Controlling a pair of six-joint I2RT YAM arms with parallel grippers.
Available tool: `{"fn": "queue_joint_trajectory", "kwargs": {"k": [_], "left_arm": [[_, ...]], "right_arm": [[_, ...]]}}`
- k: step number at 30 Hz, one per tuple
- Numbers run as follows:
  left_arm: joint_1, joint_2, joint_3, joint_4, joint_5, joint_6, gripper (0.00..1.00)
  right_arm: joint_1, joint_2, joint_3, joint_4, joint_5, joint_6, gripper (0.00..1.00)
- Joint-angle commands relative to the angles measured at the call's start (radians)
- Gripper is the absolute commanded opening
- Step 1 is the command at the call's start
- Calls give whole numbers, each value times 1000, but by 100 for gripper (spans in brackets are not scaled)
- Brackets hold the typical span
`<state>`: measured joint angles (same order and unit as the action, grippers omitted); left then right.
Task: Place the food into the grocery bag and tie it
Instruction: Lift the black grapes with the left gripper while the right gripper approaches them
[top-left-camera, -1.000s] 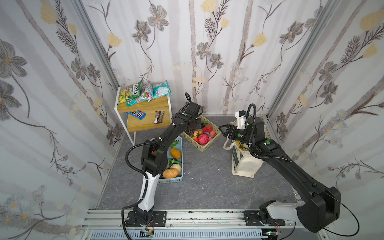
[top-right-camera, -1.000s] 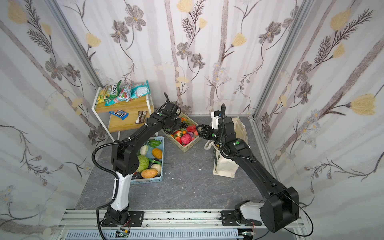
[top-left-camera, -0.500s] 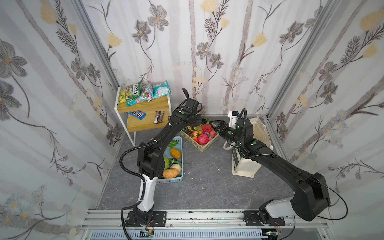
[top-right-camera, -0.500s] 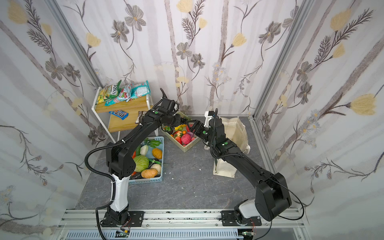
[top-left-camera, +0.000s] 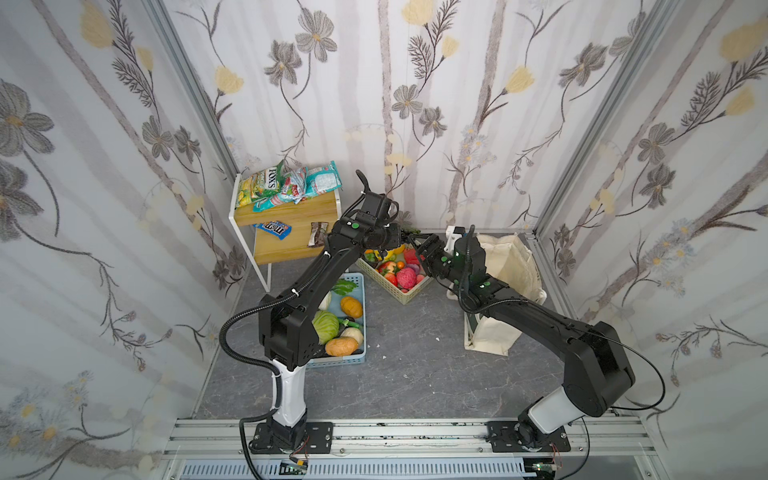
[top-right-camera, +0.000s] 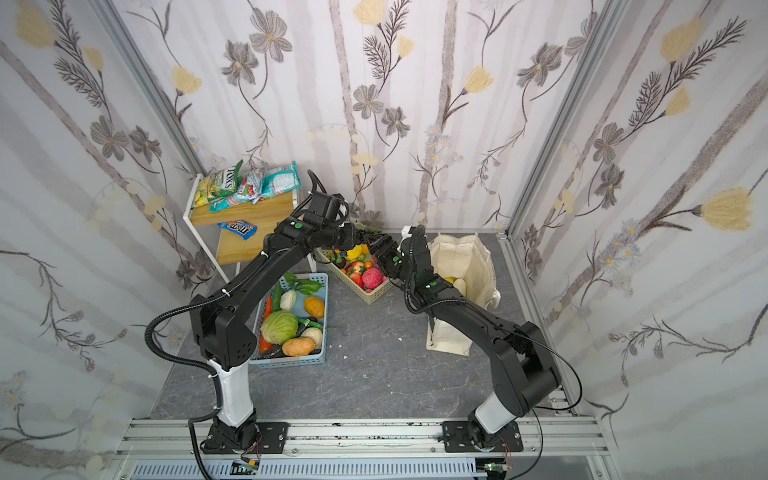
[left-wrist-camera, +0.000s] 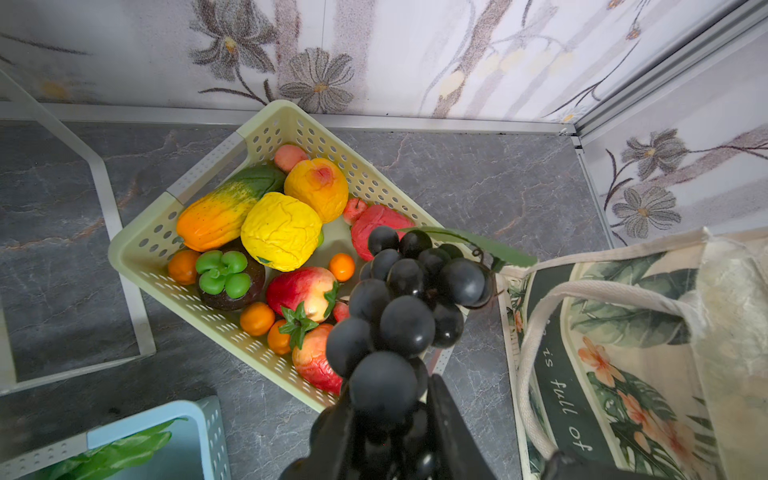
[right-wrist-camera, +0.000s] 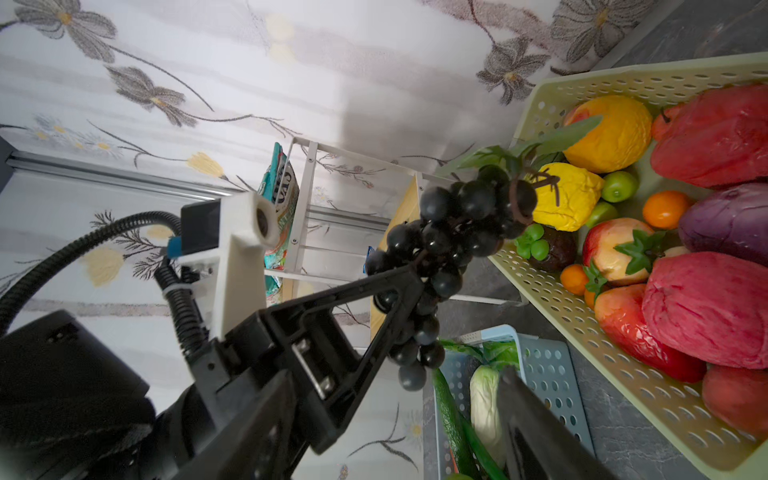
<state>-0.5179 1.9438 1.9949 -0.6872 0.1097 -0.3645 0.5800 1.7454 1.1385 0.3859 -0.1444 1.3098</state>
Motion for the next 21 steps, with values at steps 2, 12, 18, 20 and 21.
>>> {"fn": "queue_joint_trajectory", "kwargs": {"k": [2, 12, 18, 20, 21], "left_arm": [[-2, -44, -27, 50, 27, -17, 27], [-13, -114, -103, 90, 67, -42, 27], [-25, -128, -116, 96, 78, -47, 27], [-28, -130, -118, 97, 85, -47, 27], [-31, -132, -119, 97, 88, -47, 27]], "right_arm": [[6, 28, 6, 94, 32, 99, 76], [6, 114, 65, 155, 38, 194, 76], [10, 164, 94, 197, 16, 268, 76], [12, 172, 86, 222, 27, 288, 76], [14, 173, 84, 230, 34, 292, 76]]}}
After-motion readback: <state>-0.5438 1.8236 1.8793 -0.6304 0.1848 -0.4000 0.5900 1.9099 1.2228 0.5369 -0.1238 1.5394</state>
